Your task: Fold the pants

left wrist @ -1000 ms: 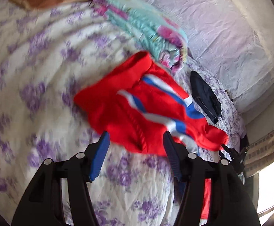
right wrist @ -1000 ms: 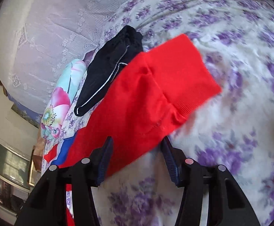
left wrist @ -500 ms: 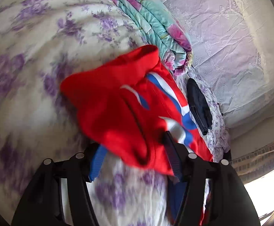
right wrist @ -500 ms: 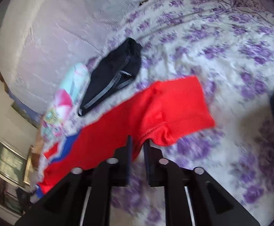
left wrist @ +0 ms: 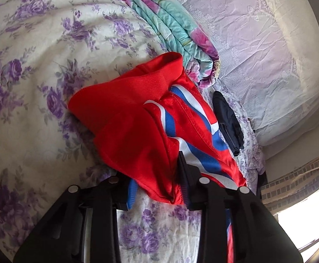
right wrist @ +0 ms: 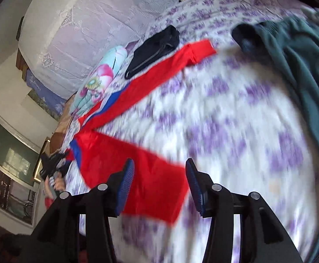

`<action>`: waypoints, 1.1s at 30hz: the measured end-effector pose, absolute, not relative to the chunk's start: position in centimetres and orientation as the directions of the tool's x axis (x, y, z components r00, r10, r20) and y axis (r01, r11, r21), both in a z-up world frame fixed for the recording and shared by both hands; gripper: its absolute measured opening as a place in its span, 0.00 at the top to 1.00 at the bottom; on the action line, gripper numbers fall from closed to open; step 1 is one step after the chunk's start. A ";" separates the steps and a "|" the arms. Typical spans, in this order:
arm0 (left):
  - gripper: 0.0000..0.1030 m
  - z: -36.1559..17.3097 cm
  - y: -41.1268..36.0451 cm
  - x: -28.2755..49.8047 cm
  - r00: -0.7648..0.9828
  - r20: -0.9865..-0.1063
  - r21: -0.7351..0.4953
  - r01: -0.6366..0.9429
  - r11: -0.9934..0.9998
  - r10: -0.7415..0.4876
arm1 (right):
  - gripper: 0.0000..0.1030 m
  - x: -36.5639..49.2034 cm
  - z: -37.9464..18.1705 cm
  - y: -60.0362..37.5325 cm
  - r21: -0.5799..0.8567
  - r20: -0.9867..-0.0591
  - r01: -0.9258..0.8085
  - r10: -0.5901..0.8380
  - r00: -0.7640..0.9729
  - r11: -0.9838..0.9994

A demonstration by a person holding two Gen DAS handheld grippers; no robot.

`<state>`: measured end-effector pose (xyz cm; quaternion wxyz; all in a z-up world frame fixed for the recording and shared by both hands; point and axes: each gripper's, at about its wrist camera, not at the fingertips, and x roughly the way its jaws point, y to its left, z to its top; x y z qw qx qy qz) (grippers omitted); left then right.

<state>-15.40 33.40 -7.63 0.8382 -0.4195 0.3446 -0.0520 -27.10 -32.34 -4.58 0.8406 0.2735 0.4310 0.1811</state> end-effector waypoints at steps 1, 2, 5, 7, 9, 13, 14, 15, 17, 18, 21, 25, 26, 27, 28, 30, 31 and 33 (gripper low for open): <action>0.70 -7.6 33.4 -15.4 0.757 -0.533 -0.740 -0.202 0.641 -0.377 | 0.52 -28.1 -5.4 -32.5 0.639 -0.627 -0.051 0.558 0.544 0.768; 0.70 -7.7 33.4 -15.4 0.757 -0.533 -0.740 -0.201 0.641 -0.377 | 0.52 -28.5 -6.1 -32.5 0.654 -0.628 -0.041 0.572 0.528 0.755; 0.70 -7.7 33.4 -15.4 0.759 -0.530 -0.744 -0.202 0.637 -0.378 | 0.51 -29.2 -8.0 -31.7 0.711 -0.600 -0.043 0.637 0.484 0.702; 0.69 -7.8 33.5 -15.5 0.761 -0.524 -0.751 -0.200 0.630 -0.383 | 0.57 -29.0 -8.6 -30.6 0.723 -0.577 -0.075 0.659 0.483 0.687; 0.69 -7.9 33.5 -15.4 0.759 -0.525 -0.752 -0.203 0.628 -0.384 | 0.79 -28.6 -8.6 -30.1 0.715 -0.554 -0.106 0.653 0.517 0.691; 0.68 -7.9 33.5 -15.5 0.759 -0.530 -0.746 -0.204 0.634 -0.378 | 0.87 -26.9 -7.0 -29.9 0.750 -0.466 -0.145 0.671 0.578 0.645; 0.68 -7.9 33.5 -15.5 0.759 -0.530 -0.745 -0.204 0.635 -0.378 | 0.87 -26.0 -6.4 -30.0 0.756 -0.448 -0.155 0.676 0.586 0.636; 0.68 -7.9 33.6 -15.5 0.759 -0.530 -0.746 -0.204 0.634 -0.378 | 0.87 -25.1 -5.6 -30.2 0.763 -0.429 -0.164 0.680 0.595 0.625; 0.68 -7.9 33.6 -15.5 0.759 -0.529 -0.746 -0.204 0.634 -0.379 | 0.87 -22.3 -3.8 -30.3 0.750 -0.410 -0.177 0.658 0.632 0.638; 0.68 -7.9 33.6 -15.5 0.759 -0.529 -0.746 -0.203 0.634 -0.379 | 0.88 -20.8 -3.0 -30.2 0.726 -0.416 -0.182 0.634 0.651 0.664; 0.68 -7.9 33.6 -15.5 0.760 -0.525 -0.751 -0.203 0.629 -0.382 | 0.88 -15.4 -1.7 -30.5 0.647 -0.456 -0.149 0.536 0.711 0.747; 0.68 -7.9 33.6 -15.5 0.761 -0.521 -0.756 -0.200 0.623 -0.388 | 0.88 -14.0 -3.1 -33.9 0.679 -0.478 -0.041 0.484 0.733 0.733; 0.68 -8.0 33.7 -15.5 0.760 -0.520 -0.757 -0.200 0.622 -0.389 | 0.88 -14.8 -3.3 -34.5 0.679 -0.480 -0.032 0.476 0.737 0.734; 0.68 -8.0 33.7 -15.5 0.760 -0.521 -0.757 -0.200 0.622 -0.389 | 0.88 -15.9 -3.6 -34.9 0.685 -0.480 -0.021 0.473 0.739 0.729; 0.68 -8.0 33.7 -15.5 0.760 -0.521 -0.757 -0.200 0.622 -0.389 | 0.85 -17.1 -4.0 -35.3 0.704 -0.470 -0.022 0.489 0.735 0.710; 0.68 -8.0 33.7 -15.5 0.759 -0.522 -0.756 -0.200 0.623 -0.389 | 0.73 -19.5 -4.9 -35.1 0.758 -0.458 -0.015 0.548 0.700 0.652; 0.68 -8.0 33.8 -15.5 0.760 -0.522 -0.756 -0.201 0.623 -0.388 | 0.47 -20.3 -5.3 -34.4 0.771 -0.466 -0.010 0.575 0.673 0.636; 0.68 -8.0 33.8 -15.5 0.760 -0.520 -0.758 -0.200 0.621 -0.390 | 0.37 -21.5 -5.5 -31.8 0.768 -0.481 -0.048 0.624 0.615 0.639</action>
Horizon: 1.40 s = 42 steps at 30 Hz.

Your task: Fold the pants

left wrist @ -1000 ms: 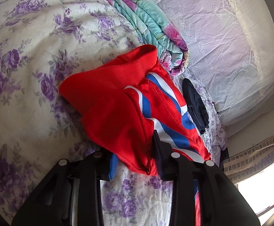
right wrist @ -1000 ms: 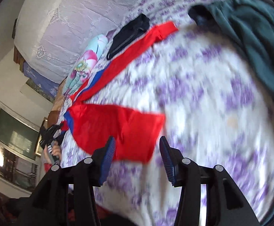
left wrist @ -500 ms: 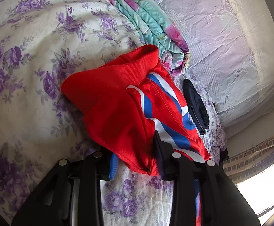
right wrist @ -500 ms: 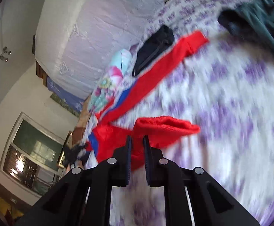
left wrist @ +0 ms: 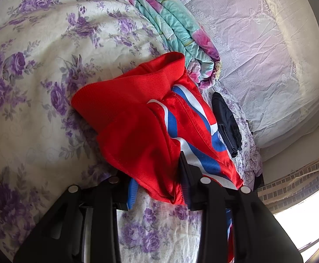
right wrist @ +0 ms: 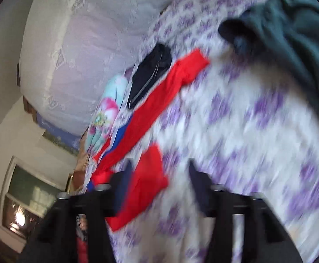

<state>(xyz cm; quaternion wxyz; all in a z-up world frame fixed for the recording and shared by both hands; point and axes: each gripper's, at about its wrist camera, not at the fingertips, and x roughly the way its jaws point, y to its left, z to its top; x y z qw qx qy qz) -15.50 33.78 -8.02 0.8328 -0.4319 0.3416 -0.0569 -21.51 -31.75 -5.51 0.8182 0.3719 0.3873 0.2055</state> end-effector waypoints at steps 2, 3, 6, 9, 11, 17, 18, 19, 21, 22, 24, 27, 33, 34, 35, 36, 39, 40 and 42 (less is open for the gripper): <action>0.68 -8.0 33.7 -15.5 0.760 -0.520 -0.758 -0.200 0.621 -0.389 | 0.37 -22.0 -5.3 -28.2 0.748 -0.502 -0.103 0.661 0.558 0.655; 0.68 -8.0 33.8 -15.5 0.760 -0.520 -0.757 -0.200 0.622 -0.389 | 0.37 -22.1 -5.0 -26.1 0.743 -0.505 -0.141 0.686 0.525 0.654; 0.68 -8.0 33.8 -15.5 0.761 -0.518 -0.760 -0.199 0.619 -0.391 | 0.37 -21.6 -3.9 -19.8 0.675 -0.552 -0.252 0.702 0.450 0.693; 0.68 -8.1 33.9 -15.6 0.761 -0.511 -0.767 -0.196 0.611 -0.399 | 0.37 -20.5 -2.1 -13.9 0.431 -0.648 -0.340 0.548 0.529 0.836; 0.68 -8.1 34.0 -15.7 0.761 -0.505 -0.775 -0.193 0.602 -0.406 | 0.37 -19.9 -2.3 -10.4 0.224 -0.691 -0.369 0.414 0.593 0.902; 0.68 -8.5 34.4 -15.7 0.757 -0.482 -0.803 -0.181 0.568 -0.440 | 0.39 -21.5 -5.1 -10.8 -0.112 -0.761 -0.321 0.126 0.636 0.940; 0.68 -8.5 34.4 -15.7 0.757 -0.477 -0.809 -0.179 0.560 -0.446 | 0.39 -22.3 -5.1 -13.1 -0.176 -0.751 -0.249 0.034 0.660 0.952; 0.68 -8.6 34.5 -15.7 0.757 -0.473 -0.812 -0.178 0.556 -0.450 | 0.31 -23.0 -5.0 -15.9 -0.192 -0.747 -0.179 -0.025 0.665 0.965; 0.68 -8.5 34.4 -15.8 0.756 -0.470 -0.815 -0.174 0.553 -0.455 | 0.27 -24.8 -4.6 -21.7 -0.088 -0.771 -0.049 -0.037 0.636 0.995; 0.67 -8.5 34.3 -15.8 0.756 -0.467 -0.816 -0.169 0.552 -0.459 | 0.27 -25.9 -4.3 -24.1 -0.066 -0.776 0.034 -0.073 0.627 0.997; 0.67 -8.4 34.2 -15.9 0.757 -0.471 -0.812 -0.171 0.558 -0.453 | 0.27 -27.6 -3.9 -26.4 -0.050 -0.756 0.107 -0.107 0.646 0.993; 0.67 -8.3 34.1 -15.9 0.757 -0.473 -0.810 -0.172 0.560 -0.452 | 0.27 -28.6 -2.9 -27.7 0.234 -0.719 0.066 0.127 0.683 0.970; 0.67 -8.4 34.2 -16.0 0.757 -0.467 -0.815 -0.168 0.555 -0.456 | 0.27 -27.7 -5.4 -28.7 0.693 -0.600 0.084 0.510 0.616 0.716; 0.67 -8.4 34.2 -16.0 0.757 -0.467 -0.815 -0.168 0.554 -0.457 | 0.27 -28.2 -6.2 -29.7 0.757 -0.567 0.112 0.561 0.604 0.644; 0.67 -8.4 34.2 -15.9 0.757 -0.468 -0.814 -0.169 0.556 -0.455 | 0.27 -28.7 -6.9 -30.1 0.783 -0.554 0.126 0.592 0.585 0.609; 0.67 -8.4 34.2 -15.9 0.757 -0.470 -0.812 -0.169 0.558 -0.454 | 0.27 -29.1 -7.5 -30.4 0.807 -0.542 0.141 0.623 0.565 0.574; 0.67 -8.5 34.4 -16.0 0.757 -0.470 -0.812 -0.169 0.558 -0.455 | 0.32 -29.6 -9.4 -30.2 0.808 -0.554 0.172 0.630 0.544 0.563; 0.67 -8.5 34.3 -15.9 0.757 -0.470 -0.812 -0.169 0.559 -0.454 | 0.38 -29.4 -9.4 -29.9 0.799 -0.557 0.160 0.612 0.562 0.580; 0.67 -8.5 34.2 -15.9 0.756 -0.473 -0.809 -0.170 0.563 -0.452 | 0.44 -28.9 -9.4 -29.6 0.802 -0.534 0.131 0.602 0.593 0.582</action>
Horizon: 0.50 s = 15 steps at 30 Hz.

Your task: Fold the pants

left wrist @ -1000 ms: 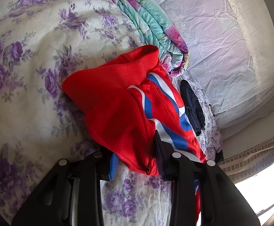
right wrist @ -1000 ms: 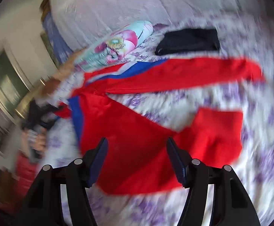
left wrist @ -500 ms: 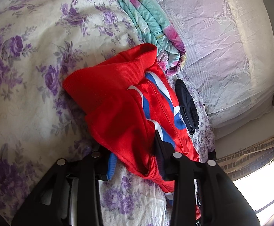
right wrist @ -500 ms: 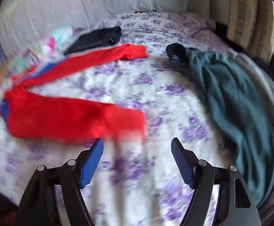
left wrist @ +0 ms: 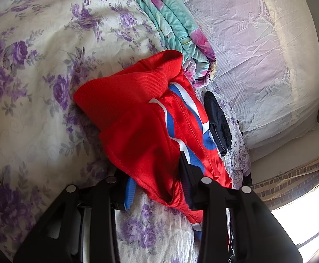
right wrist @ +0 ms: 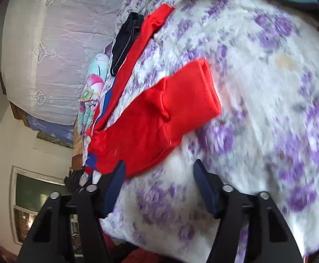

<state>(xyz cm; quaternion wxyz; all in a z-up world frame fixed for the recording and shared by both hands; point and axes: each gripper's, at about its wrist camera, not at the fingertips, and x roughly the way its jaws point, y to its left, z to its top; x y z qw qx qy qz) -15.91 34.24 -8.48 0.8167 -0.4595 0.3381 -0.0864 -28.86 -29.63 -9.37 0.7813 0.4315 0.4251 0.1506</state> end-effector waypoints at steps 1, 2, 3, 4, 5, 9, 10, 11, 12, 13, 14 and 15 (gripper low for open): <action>0.67 -8.5 34.2 -15.9 0.756 -0.475 -0.807 -0.170 0.566 -0.450 | 0.50 -28.3 -9.5 -29.4 0.808 -0.517 0.115 0.603 0.608 0.577; 0.67 -8.5 34.2 -15.9 0.754 -0.479 -0.803 -0.171 0.570 -0.449 | 0.55 -27.6 -9.8 -29.0 0.810 -0.508 0.105 0.601 0.617 0.577; 0.67 -8.5 34.2 -15.9 0.753 -0.481 -0.801 -0.171 0.573 -0.448 | 0.65 -27.1 -10.0 -29.0 0.811 -0.503 0.101 0.600 0.622 0.576; 0.68 -8.4 34.2 -15.8 0.752 -0.484 -0.800 -0.172 0.575 -0.448 | 0.81 -26.5 -10.5 -28.8 0.817 -0.494 0.098 0.602 0.627 0.569; 0.68 -8.4 34.2 -15.8 0.750 -0.488 -0.798 -0.175 0.576 -0.448 | 0.85 -25.7 -10.9 -28.7 0.824 -0.483 0.093 0.608 0.630 0.559; 0.76 -8.5 34.6 -16.0 0.720 -0.492 -0.823 -0.201 0.532 -0.489 | 0.88 -23.6 -10.0 -29.5 0.801 -0.474 0.041 0.591 0.653 0.597; 0.79 -8.4 34.6 -16.3 0.714 -0.490 -0.830 -0.207 0.518 -0.500 | 0.89 -23.3 -9.3 -30.0 0.799 -0.468 0.034 0.584 0.663 0.601; 0.81 -8.1 34.7 -16.7 0.704 -0.486 -0.839 -0.209 0.503 -0.518 | 0.90 -23.0 -8.2 -30.8 0.804 -0.449 0.022 0.583 0.678 0.594; 0.82 -7.8 34.6 -17.0 0.698 -0.483 -0.843 -0.208 0.496 -0.529 | 0.90 -22.6 -7.5 -31.5 0.806 -0.438 0.013 0.581 0.687 0.592; 0.83 -7.3 34.3 -17.4 0.692 -0.482 -0.845 -0.203 0.495 -0.538 | 0.90 -22.4 -6.3 -32.4 0.803 -0.423 0.000 0.570 0.704 0.595; 0.85 -6.7 34.0 -17.9 0.685 -0.480 -0.846 -0.195 0.497 -0.548 | 0.90 -22.4 -5.4 -33.2 0.797 -0.413 -0.011 0.560 0.718 0.603; 0.86 -5.8 33.5 -18.5 0.677 -0.478 -0.846 -0.182 0.502 -0.560 | 0.91 -22.3 -4.7 -33.9 0.790 -0.410 -0.018 0.550 0.728 0.613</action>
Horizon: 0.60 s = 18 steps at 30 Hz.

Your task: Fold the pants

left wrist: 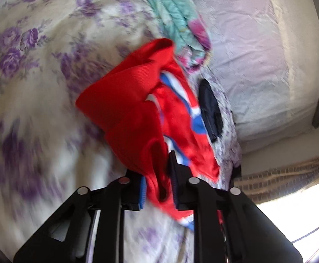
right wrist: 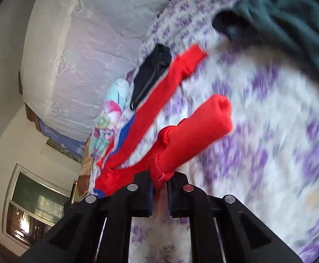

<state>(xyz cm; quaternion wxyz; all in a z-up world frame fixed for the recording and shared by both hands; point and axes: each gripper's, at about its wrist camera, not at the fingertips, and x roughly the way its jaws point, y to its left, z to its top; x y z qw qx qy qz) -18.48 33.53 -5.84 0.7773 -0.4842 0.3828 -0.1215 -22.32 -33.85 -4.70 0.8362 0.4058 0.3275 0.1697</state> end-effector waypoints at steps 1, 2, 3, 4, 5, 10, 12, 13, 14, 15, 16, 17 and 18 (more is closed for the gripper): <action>0.86 -5.0 33.0 -19.1 0.672 -0.478 -0.843 -0.172 0.509 -0.566 | 0.91 -22.5 -3.8 -34.7 0.780 -0.406 -0.023 0.534 0.742 0.625; 0.89 -4.3 32.5 -19.7 0.666 -0.476 -0.843 -0.160 0.514 -0.574 | 0.91 -22.6 -3.5 -35.3 0.778 -0.403 -0.025 0.529 0.747 0.627; 0.89 -3.3 31.7 -20.6 0.658 -0.475 -0.840 -0.139 0.525 -0.585 | 0.91 -22.8 -3.3 -36.0 0.775 -0.407 -0.028 0.531 0.743 0.632; 0.89 -2.7 31.2 -21.2 0.652 -0.486 -0.828 -0.129 0.546 -0.582 | 0.91 -22.9 -3.4 -36.6 0.767 -0.420 -0.026 0.532 0.736 0.642; 0.89 -2.4 30.8 -21.8 0.646 -0.505 -0.812 -0.129 0.569 -0.573 | 0.91 -23.2 -4.2 -37.2 0.757 -0.445 -0.001 0.516 0.732 0.654; 0.89 -6.6 30.1 -24.4 0.606 -0.593 -0.773 -0.245 0.585 -0.530 | 0.91 -23.8 -10.3 -38.7 0.793 -0.502 0.107 0.544 0.672 0.599; 0.89 -7.8 30.1 -25.2 0.628 -0.560 -0.802 -0.249 0.543 -0.540 | 0.91 -23.9 -10.2 -38.6 0.791 -0.491 0.087 0.543 0.681 0.606; 0.88 -7.8 30.0 -25.5 0.646 -0.549 -0.807 -0.245 0.537 -0.531 | 0.91 -23.9 -9.9 -38.5 0.789 -0.484 0.072 0.545 0.684 0.610; 0.85 -7.4 29.9 -25.7 0.665 -0.550 -0.799 -0.243 0.550 -0.505 | 0.90 -23.9 -9.8 -38.4 0.789 -0.479 0.062 0.550 0.684 0.611; 0.82 -7.1 29.8 -25.8 0.676 -0.553 -0.790 -0.239 0.565 -0.486 | 0.90 -23.9 -9.6 -38.3 0.788 -0.477 0.054 0.553 0.684 0.613; 0.71 -6.6 29.7 -25.9 0.693 -0.551 -0.780 -0.229 0.582 -0.465 | 0.90 -24.0 -9.6 -38.3 0.788 -0.477 0.053 0.553 0.684 0.614; 0.60 -5.9 29.5 -25.9 0.715 -0.541 -0.774 -0.218 0.595 -0.442 | 0.90 -24.0 -9.6 -38.2 0.786 -0.478 0.052 0.553 0.682 0.616; 0.57 -5.5 29.5 -25.8 0.726 -0.533 -0.775 -0.214 0.594 -0.434 | 0.89 -24.1 -9.8 -38.2 0.786 -0.480 0.054 0.553 0.681 0.616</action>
